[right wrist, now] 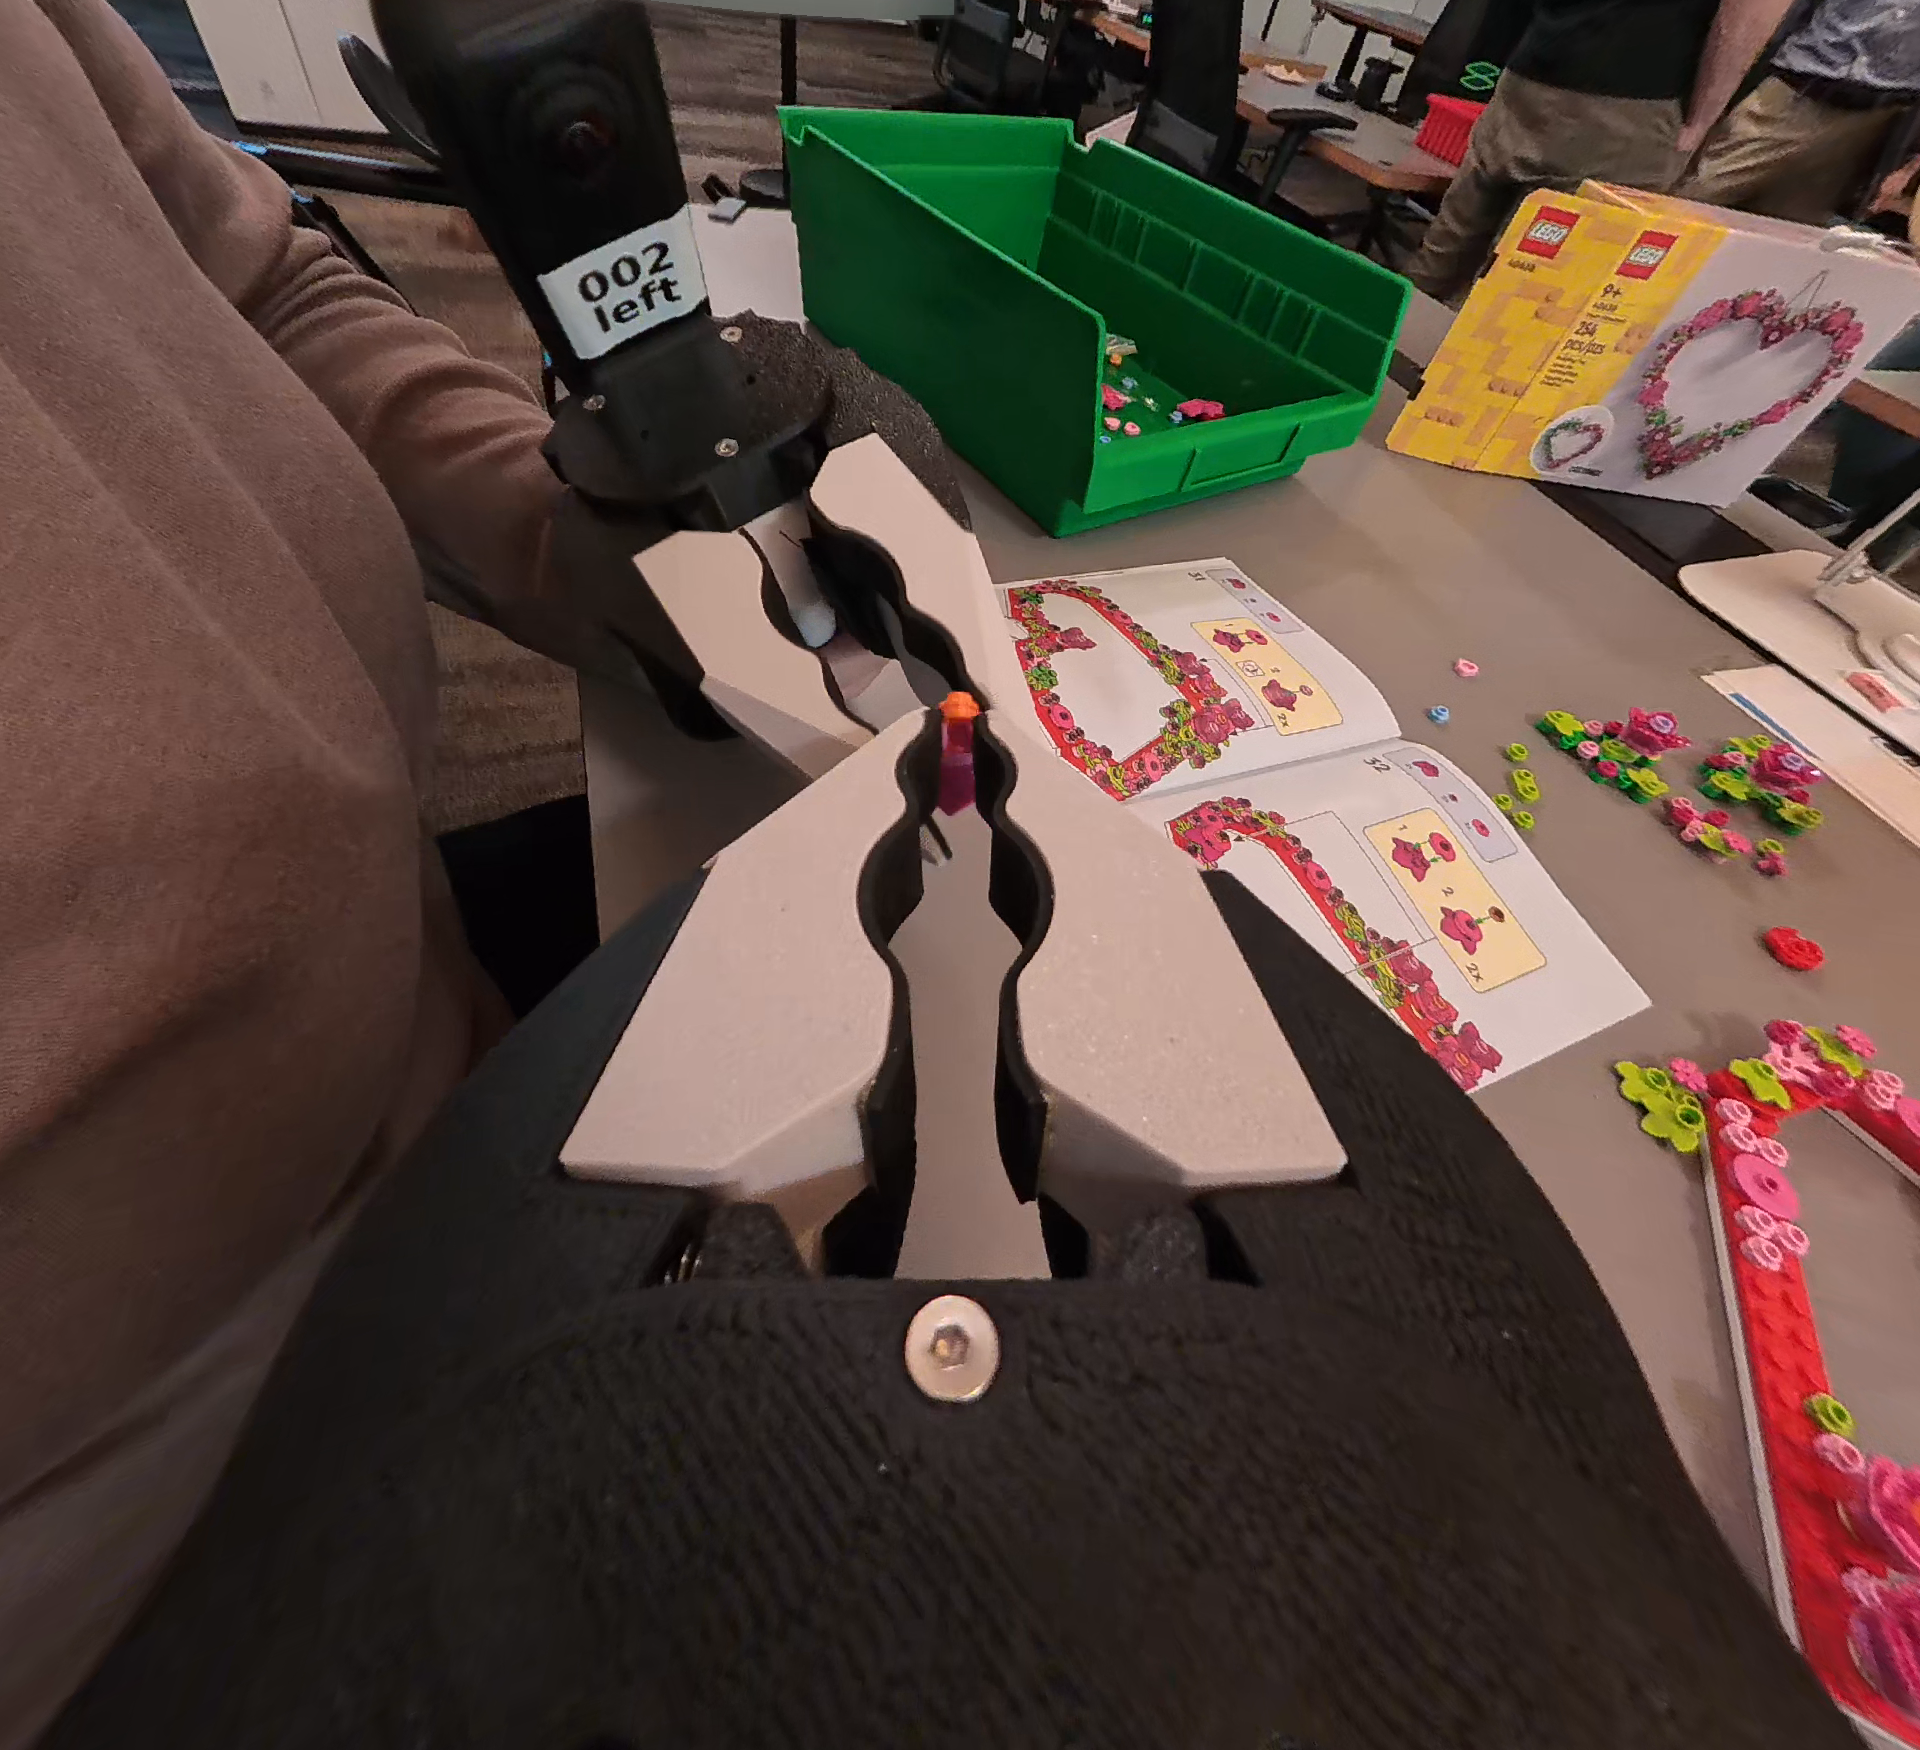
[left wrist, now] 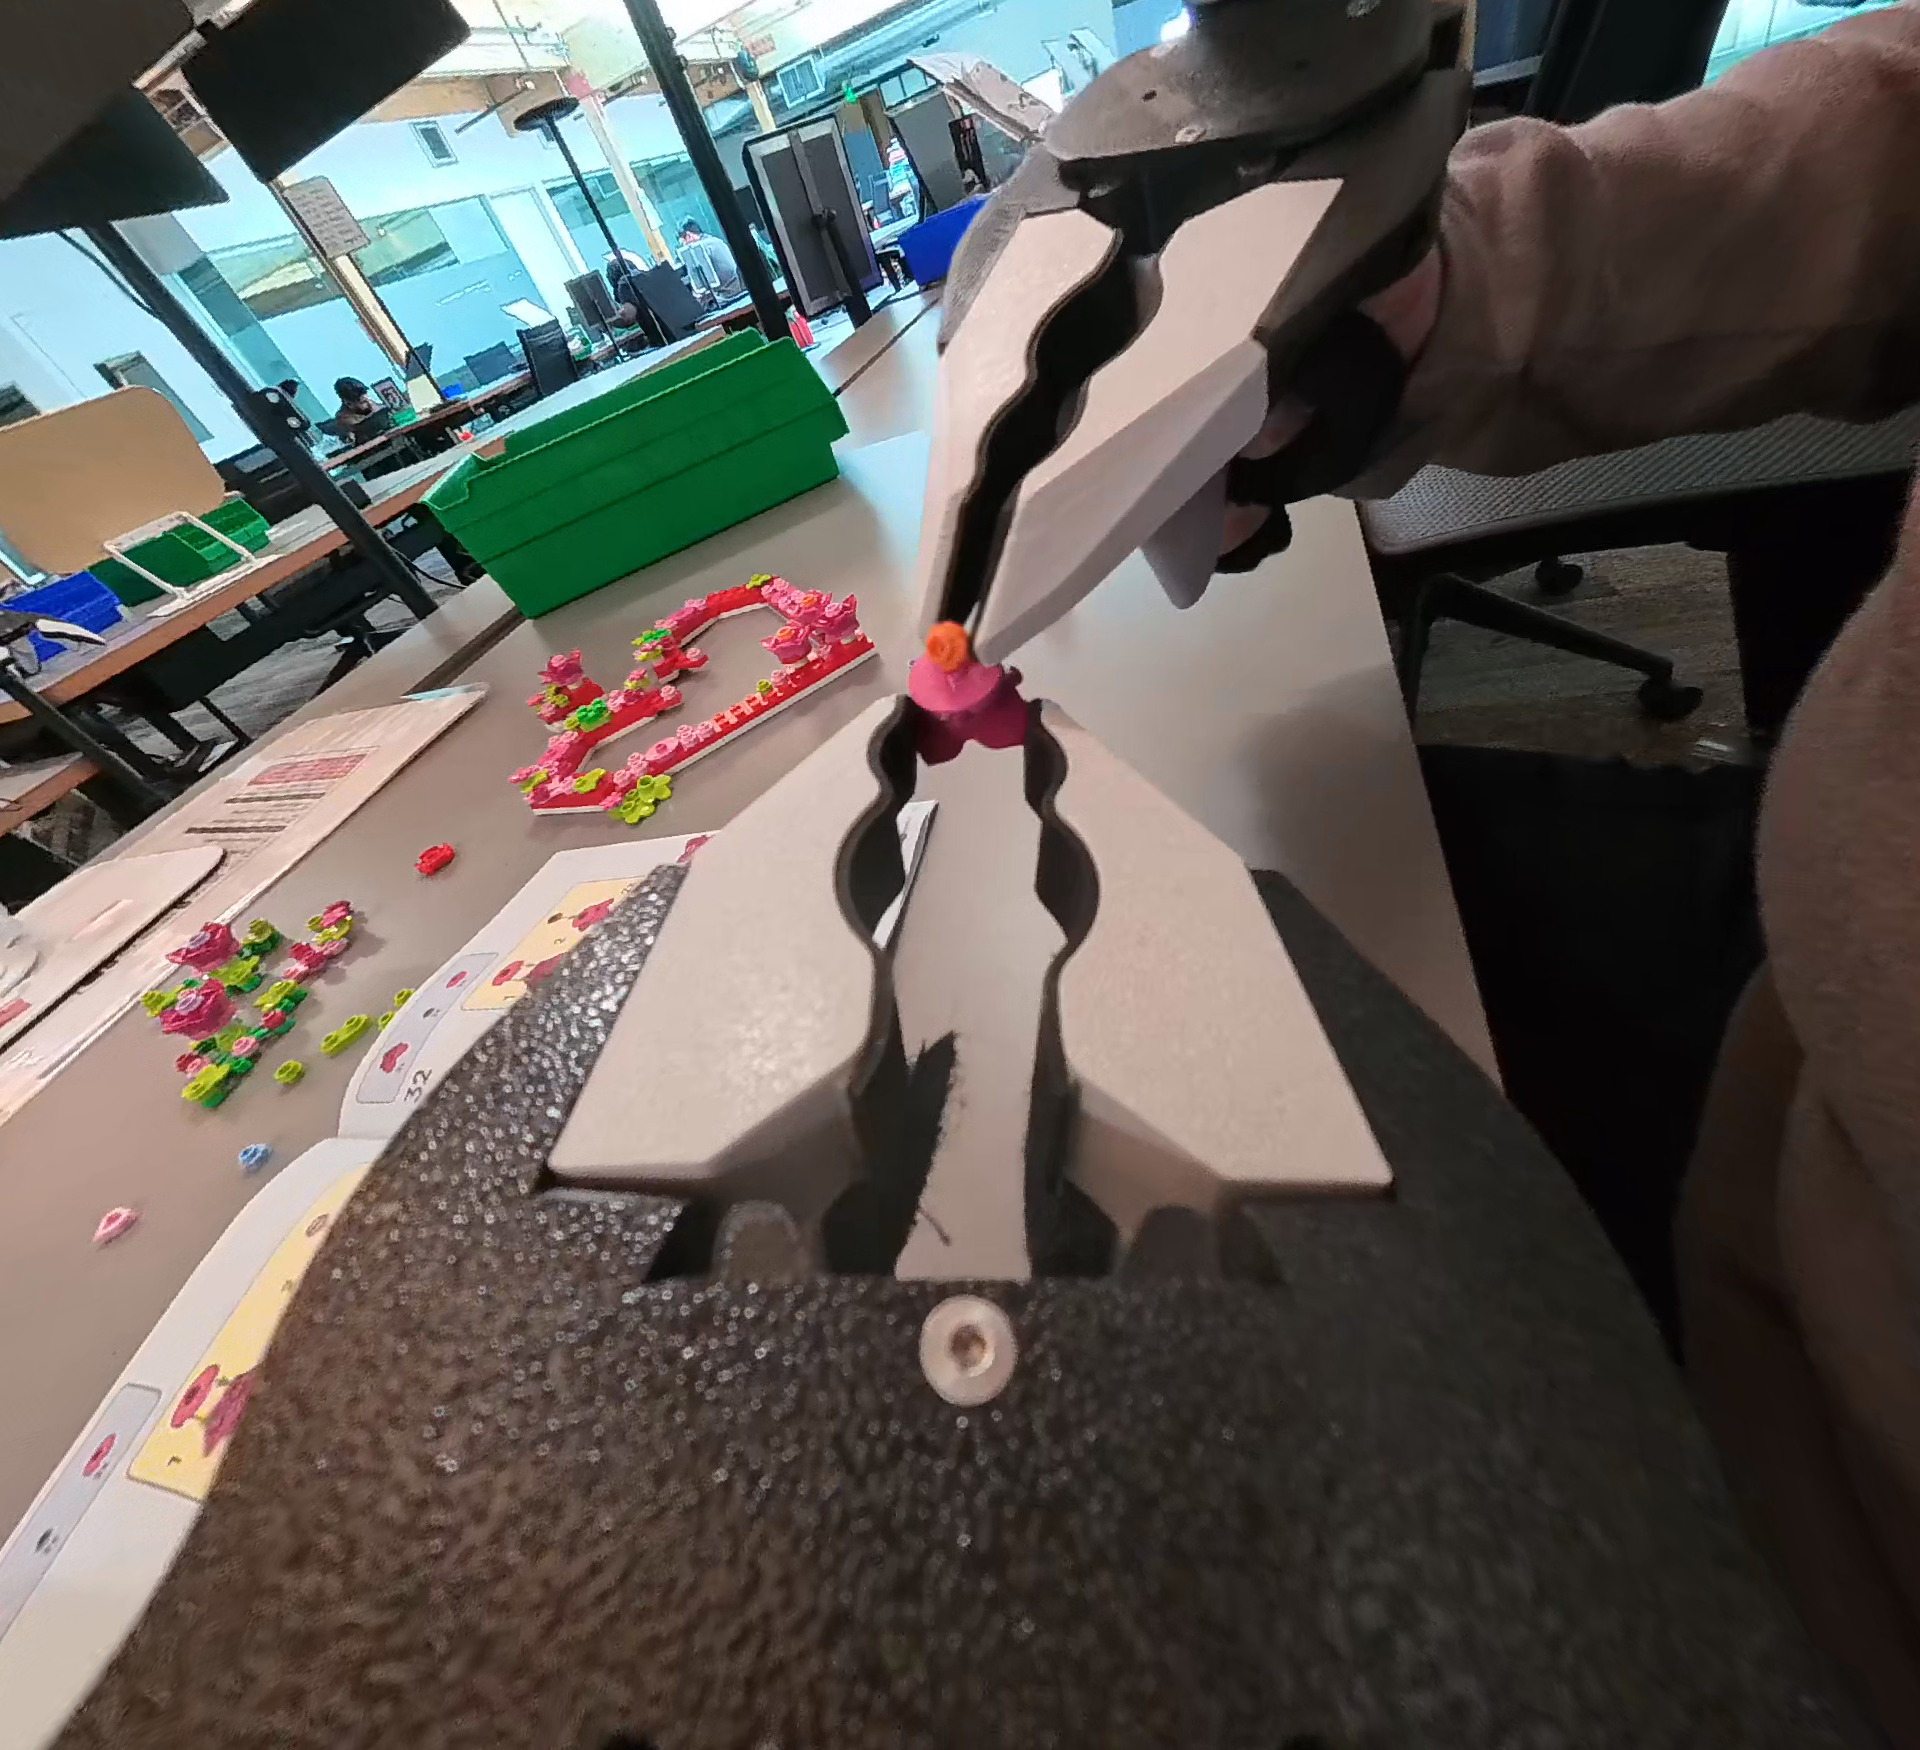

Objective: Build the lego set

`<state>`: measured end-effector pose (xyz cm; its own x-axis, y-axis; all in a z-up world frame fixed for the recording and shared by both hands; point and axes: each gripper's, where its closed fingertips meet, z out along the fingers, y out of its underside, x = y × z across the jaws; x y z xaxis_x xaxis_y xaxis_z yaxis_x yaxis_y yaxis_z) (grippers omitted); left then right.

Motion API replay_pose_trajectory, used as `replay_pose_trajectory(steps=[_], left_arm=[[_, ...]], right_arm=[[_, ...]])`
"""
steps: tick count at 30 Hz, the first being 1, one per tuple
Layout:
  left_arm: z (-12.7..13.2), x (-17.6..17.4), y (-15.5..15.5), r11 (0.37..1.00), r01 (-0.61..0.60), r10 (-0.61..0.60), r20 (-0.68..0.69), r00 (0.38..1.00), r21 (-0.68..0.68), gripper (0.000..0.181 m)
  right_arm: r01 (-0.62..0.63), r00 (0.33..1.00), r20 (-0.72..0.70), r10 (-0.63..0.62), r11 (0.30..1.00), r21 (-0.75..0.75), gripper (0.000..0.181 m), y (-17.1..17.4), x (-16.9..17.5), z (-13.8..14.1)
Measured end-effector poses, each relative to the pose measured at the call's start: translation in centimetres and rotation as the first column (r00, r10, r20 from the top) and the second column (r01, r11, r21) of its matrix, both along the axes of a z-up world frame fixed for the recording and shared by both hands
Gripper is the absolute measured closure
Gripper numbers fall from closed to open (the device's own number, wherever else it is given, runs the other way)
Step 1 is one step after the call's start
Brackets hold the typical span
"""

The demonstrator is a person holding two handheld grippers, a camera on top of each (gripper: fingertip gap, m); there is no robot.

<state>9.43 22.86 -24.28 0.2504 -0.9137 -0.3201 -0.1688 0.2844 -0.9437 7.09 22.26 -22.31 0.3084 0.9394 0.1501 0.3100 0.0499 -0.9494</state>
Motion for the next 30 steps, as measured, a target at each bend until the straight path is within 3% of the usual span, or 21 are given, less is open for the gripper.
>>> replay_pose_trajectory(steps=[30], left_arm=[[-2.0,0.4,0.1,0.997,0.007,-0.017,-0.124,0.992,-0.077,0.163]], right_arm=[[-0.02,0.993,0.114,0.024,0.999,-0.038,0.176,0.1,0.9,-1.9]])
